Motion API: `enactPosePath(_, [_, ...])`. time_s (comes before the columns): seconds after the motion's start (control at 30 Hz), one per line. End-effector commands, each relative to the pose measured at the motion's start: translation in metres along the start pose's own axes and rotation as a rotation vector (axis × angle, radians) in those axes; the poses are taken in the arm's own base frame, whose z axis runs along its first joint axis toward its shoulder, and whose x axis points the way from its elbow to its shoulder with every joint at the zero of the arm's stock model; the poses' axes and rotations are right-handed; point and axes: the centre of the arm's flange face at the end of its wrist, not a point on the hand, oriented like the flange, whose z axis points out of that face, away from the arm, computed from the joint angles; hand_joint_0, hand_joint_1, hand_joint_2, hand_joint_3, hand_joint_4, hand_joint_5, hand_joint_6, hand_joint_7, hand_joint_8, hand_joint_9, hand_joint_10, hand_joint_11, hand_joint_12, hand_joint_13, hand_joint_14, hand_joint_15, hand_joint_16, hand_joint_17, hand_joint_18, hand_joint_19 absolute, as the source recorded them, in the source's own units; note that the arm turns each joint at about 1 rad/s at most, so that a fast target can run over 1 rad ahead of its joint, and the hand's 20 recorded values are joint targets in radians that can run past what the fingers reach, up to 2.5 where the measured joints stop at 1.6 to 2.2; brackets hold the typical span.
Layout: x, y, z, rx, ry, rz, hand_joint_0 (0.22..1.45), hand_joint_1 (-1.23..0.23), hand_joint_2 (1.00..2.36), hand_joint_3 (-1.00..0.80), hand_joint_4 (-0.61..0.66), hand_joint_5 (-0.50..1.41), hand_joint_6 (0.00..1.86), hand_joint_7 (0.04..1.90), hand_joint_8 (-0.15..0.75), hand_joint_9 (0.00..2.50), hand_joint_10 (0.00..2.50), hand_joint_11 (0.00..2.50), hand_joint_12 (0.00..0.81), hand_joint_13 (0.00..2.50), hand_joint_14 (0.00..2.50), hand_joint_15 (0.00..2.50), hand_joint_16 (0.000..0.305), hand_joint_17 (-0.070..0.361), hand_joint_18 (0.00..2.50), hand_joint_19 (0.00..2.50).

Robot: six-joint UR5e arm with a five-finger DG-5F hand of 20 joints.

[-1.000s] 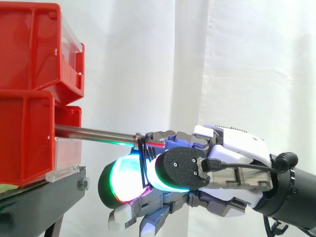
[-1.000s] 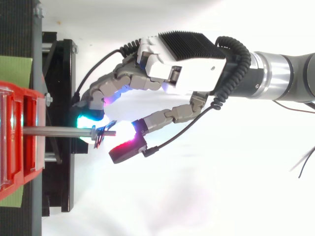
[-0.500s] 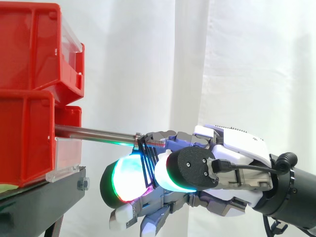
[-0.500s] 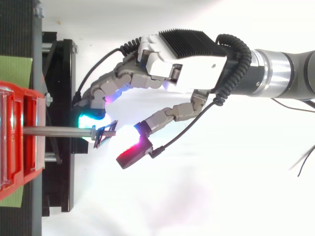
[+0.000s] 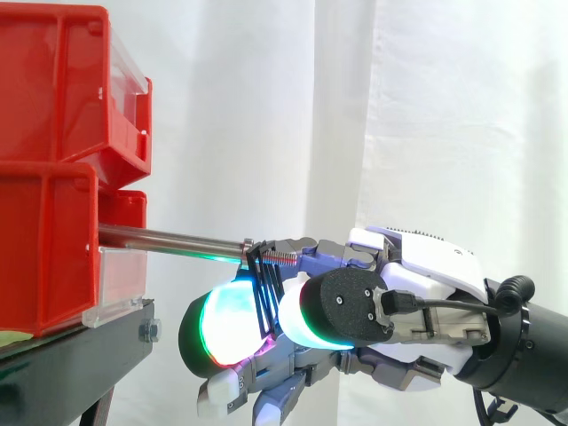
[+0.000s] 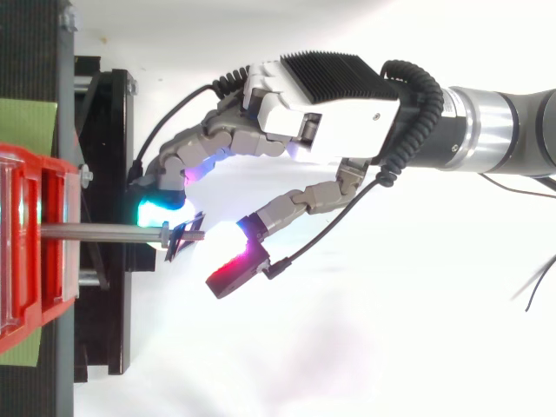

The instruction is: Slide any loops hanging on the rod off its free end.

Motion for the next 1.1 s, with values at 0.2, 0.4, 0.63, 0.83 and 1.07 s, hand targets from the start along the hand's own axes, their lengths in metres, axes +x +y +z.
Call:
enactPosePath(0.2, [0.0038,0.0002,-0.0015,0.01,0.013,-0.004,0.59,-0.69,1.01,-0.42,0.21,-0.19,0.71,0.96,0.293,0.79,0.01,0.28,0.295,0.85,0.0,0.15,0.047,0.106,0.96,0.39])
enactPosePath(0.4, [0.0022,-0.0016,-0.0026,0.017,0.014,-0.011,0.59,-0.66,1.01,-0.41,0.21,-0.19,0.71,0.97,0.292,0.8,0.01,0.28,0.295,0.86,0.01,0.15,0.047,0.105,0.96,0.4])
enactPosePath(0.63, [0.0006,-0.0015,-0.0025,0.018,0.013,-0.011,0.6,-0.59,1.01,-0.42,0.21,-0.19,0.72,0.97,0.299,0.81,0.01,0.28,0.292,0.86,0.01,0.15,0.047,0.105,0.97,0.4])
enactPosePath(0.83, [0.0009,-0.0019,-0.0024,0.014,0.01,-0.011,0.61,-0.57,1.01,-0.38,0.2,-0.19,0.74,0.96,0.3,0.81,0.01,0.28,0.292,0.86,0.0,0.15,0.046,0.105,0.96,0.41])
enactPosePath(1.07, [0.0009,-0.0019,-0.0024,0.014,0.01,-0.011,0.6,-0.61,1.02,-0.27,0.18,-0.21,0.82,0.93,0.299,0.81,0.01,0.28,0.295,0.86,0.01,0.15,0.047,0.106,0.96,0.41])
